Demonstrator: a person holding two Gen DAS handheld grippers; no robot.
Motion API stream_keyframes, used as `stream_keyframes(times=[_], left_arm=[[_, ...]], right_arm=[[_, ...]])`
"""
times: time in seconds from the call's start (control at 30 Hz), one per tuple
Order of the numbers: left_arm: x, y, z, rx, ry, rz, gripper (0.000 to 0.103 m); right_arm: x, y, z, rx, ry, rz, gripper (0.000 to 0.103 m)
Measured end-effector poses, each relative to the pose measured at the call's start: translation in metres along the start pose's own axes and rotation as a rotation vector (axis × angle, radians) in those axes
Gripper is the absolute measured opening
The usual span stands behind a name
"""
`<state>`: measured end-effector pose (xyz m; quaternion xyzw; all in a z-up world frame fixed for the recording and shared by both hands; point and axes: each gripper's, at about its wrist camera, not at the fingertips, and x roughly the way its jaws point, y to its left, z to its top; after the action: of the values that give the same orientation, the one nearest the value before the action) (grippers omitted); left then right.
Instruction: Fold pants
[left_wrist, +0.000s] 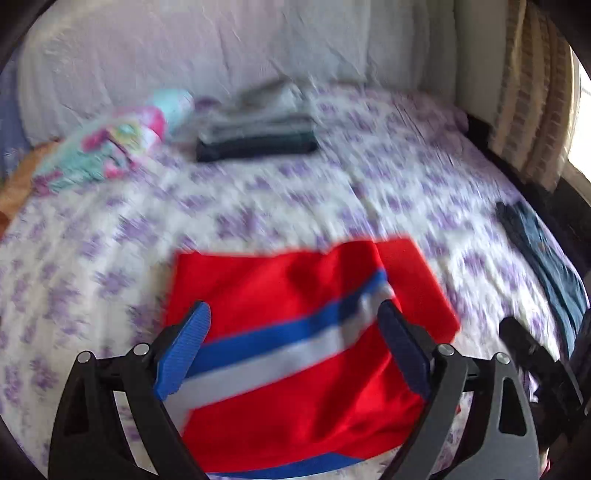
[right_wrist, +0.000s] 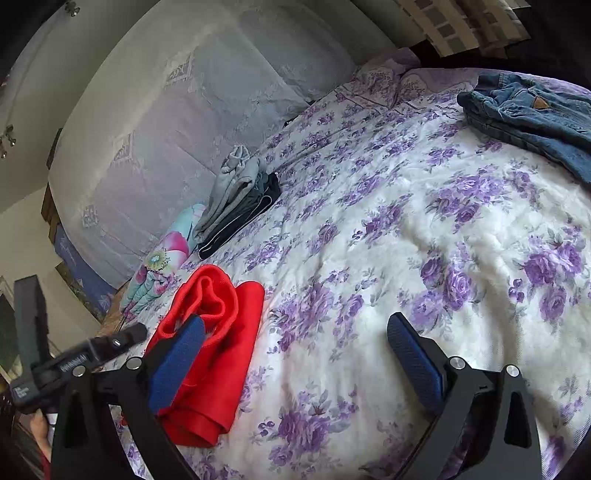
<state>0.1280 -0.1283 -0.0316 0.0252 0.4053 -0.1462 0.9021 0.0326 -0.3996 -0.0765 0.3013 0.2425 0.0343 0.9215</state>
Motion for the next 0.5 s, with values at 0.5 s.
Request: stream_keyframes(times=[0.5], left_arm=[[-0.04,0.042,-0.056,-0.017,-0.135,0.03,0.091]], right_arm=[[0.013,0.048,0.024,-0.121,0.017,-0.062,0.1]])
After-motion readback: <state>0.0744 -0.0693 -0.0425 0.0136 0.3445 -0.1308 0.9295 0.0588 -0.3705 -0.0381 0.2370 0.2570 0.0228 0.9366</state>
